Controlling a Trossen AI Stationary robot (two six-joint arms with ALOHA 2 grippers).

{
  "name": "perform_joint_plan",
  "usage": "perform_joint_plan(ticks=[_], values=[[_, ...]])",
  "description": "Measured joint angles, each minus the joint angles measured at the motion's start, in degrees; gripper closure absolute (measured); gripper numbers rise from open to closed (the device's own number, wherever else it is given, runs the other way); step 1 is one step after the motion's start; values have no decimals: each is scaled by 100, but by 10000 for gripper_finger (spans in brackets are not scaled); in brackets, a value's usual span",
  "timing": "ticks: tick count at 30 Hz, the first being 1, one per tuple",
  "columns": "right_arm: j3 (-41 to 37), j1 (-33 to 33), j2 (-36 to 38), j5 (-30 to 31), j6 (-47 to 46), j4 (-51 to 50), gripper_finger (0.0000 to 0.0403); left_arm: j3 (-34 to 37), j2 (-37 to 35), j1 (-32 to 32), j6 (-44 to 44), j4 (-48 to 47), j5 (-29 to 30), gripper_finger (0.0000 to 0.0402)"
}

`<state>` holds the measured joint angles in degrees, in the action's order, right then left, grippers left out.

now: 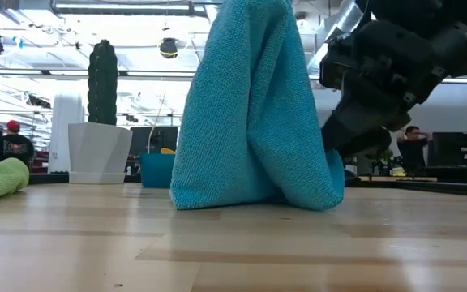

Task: Fold microfiber towels
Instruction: Fold the blue towel

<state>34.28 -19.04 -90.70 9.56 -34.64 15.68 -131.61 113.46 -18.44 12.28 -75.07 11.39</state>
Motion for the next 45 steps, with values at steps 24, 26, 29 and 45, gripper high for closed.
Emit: perform_joint_plan(ticks=[24, 26, 29, 45], values=[[248, 38, 4472, 1193, 260, -2653, 394, 2, 1, -179, 1094, -587, 1248, 401], [492, 101, 4878, 1634, 516, -2992, 394, 2, 1, -147, 1089, -759, 1618, 401], [880, 318, 5278, 2112, 1123, -3492, 394, 2, 1, -9, 885, -865, 2487, 401], [2611, 1508, 5244, 2645, 3544, -3888, 394, -343, -387, 1127, -2191, 103, 4232, 401]])
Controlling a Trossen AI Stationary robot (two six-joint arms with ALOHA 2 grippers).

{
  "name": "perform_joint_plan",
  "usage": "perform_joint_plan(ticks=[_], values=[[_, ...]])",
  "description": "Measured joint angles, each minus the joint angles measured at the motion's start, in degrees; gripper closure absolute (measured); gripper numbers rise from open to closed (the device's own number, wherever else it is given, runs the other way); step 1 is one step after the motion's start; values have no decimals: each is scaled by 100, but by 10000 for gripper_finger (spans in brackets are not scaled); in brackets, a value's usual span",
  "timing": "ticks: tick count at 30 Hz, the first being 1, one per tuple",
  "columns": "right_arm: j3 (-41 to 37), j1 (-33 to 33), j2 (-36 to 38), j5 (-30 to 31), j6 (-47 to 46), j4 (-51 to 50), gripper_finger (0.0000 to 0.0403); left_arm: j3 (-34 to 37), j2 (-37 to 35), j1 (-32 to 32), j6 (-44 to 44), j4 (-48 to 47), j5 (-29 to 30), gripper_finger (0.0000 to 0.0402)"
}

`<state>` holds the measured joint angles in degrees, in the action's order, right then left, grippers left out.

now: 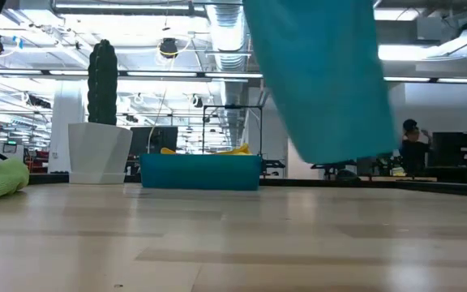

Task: Fold microfiber towels
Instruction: Fold the blue towel

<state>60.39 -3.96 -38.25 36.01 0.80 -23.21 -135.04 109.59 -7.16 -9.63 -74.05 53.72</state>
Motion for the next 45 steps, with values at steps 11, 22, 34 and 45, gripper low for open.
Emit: perform_joint_plan(ticks=[11, 22, 34, 45], values=[[-370, -1730, -111, -1039, -3716, -2395, 394, 520, -51, -808, 2399, -952, -2531, 401], [-2610, -4903, -1414, -166, -7459, 593, 394, 3582, -34, -2409, 3703, 623, -3510, 401], [-2694, -5417, -3882, -60, -9311, 2139, 393, 5123, -34, -3121, 4695, 3170, -3596, 402], [-1777, -4065, -2493, 28, -6637, 1512, 394, 3620, -734, -2363, 3950, 1335, -2521, 402]])
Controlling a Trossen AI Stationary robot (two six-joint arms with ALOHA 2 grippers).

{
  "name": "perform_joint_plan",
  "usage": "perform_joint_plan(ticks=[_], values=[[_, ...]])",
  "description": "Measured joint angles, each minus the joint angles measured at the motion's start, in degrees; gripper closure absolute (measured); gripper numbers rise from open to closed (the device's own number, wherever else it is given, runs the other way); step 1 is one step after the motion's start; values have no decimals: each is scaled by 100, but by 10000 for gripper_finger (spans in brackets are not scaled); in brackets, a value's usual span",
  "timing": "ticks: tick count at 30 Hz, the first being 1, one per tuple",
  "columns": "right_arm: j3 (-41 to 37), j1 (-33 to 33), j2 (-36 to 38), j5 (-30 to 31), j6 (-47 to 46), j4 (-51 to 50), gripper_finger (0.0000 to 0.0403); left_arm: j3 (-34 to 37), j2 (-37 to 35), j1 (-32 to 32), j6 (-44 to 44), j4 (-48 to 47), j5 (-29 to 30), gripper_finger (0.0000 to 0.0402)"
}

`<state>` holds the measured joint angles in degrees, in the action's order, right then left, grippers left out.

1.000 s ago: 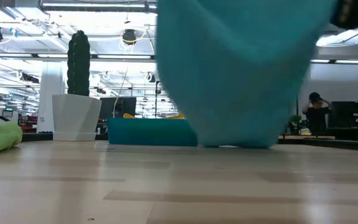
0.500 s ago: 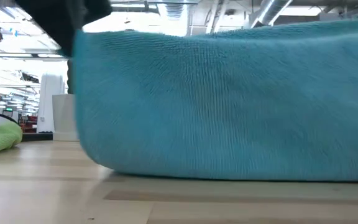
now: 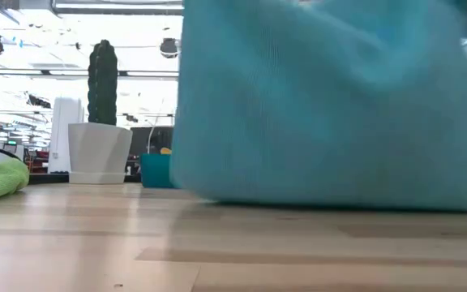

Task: Fold microfiber towels
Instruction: Fold the blue towel

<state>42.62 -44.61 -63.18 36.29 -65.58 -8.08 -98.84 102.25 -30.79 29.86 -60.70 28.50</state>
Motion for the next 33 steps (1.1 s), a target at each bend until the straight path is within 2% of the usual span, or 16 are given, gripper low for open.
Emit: perform_joint_plan(ticks=[4, 7, 10, 13, 16, 19, 24, 28, 33], values=[[971, 1053, 782, 14, 2627, -593, 394, -863, -440, 282, -389, -813, 1133, 402], [1817, 1777, 1149, 248, 4448, -1001, 394, -1284, -834, 447, -1053, -930, 1771, 402], [2541, 2502, 1348, 790, 5724, -1172, 394, -1475, -1225, 707, -1961, -775, 2135, 402], [3064, 3265, 1373, 754, 6475, -1186, 394, -1536, -1595, 1215, -2373, -548, 2233, 402], [3321, 3940, 1272, 643, 6788, -1295, 394, -1528, -1782, 1934, -2568, -461, 2039, 402], [3393, 4494, 1109, 579, 6809, -1288, 394, -1526, -1818, 2719, -2607, -356, 1587, 401], [3417, 4787, 811, 243, 6555, -1451, 394, -1508, -1700, 3529, -2447, -414, 750, 402], [3428, 4480, 483, 229, 6197, -2157, 394, -1319, -1487, 3499, -2029, -1079, 250, 401], [3296, 3584, 302, 151, 4962, -3625, 394, -792, -1340, 2729, -1112, -2219, 175, 401]])
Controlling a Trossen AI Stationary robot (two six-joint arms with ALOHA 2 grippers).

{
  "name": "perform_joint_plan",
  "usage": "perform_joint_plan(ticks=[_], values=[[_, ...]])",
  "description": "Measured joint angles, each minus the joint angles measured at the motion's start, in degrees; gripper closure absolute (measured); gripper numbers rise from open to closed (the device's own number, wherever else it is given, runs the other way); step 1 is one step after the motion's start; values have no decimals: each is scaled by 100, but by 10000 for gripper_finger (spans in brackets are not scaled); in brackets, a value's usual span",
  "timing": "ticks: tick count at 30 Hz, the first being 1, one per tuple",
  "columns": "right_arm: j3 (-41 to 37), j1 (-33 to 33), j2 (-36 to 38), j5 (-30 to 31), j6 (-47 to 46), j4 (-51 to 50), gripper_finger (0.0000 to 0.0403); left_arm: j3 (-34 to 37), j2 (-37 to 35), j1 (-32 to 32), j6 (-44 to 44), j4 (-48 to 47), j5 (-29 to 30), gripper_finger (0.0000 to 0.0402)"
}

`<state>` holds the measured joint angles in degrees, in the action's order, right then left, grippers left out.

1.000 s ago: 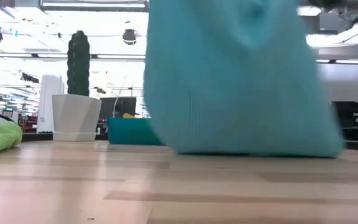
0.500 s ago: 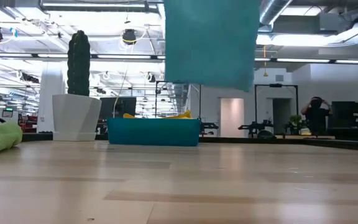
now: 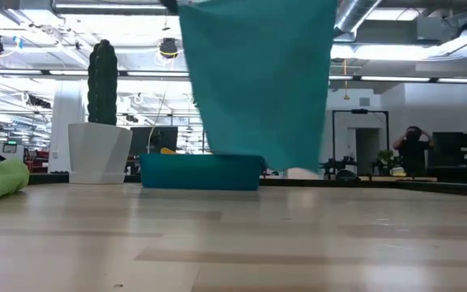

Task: Fold microfiber towels
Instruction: Fold the blue towel

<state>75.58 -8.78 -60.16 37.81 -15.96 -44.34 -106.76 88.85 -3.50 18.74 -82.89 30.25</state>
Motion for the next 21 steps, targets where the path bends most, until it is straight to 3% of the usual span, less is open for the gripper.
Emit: perform_joint_plan(ticks=[6, 13, 17, 21], values=[[-998, -1809, -4, 40, -2383, -526, 394, 1125, 5, -1532, 1248, 359, -15, 402], [-2245, -3817, -551, 766, -5186, 607, 394, 2824, 58, -2959, 2064, 2844, -478, 402], [-2452, -4473, -1357, 895, -6413, 1250, 394, 3502, 235, -3453, 2633, 4172, -694, 402], [-2447, -4859, -2153, 887, -7362, 1860, 394, 3719, 569, -3730, 2997, 4895, -972, 402]])
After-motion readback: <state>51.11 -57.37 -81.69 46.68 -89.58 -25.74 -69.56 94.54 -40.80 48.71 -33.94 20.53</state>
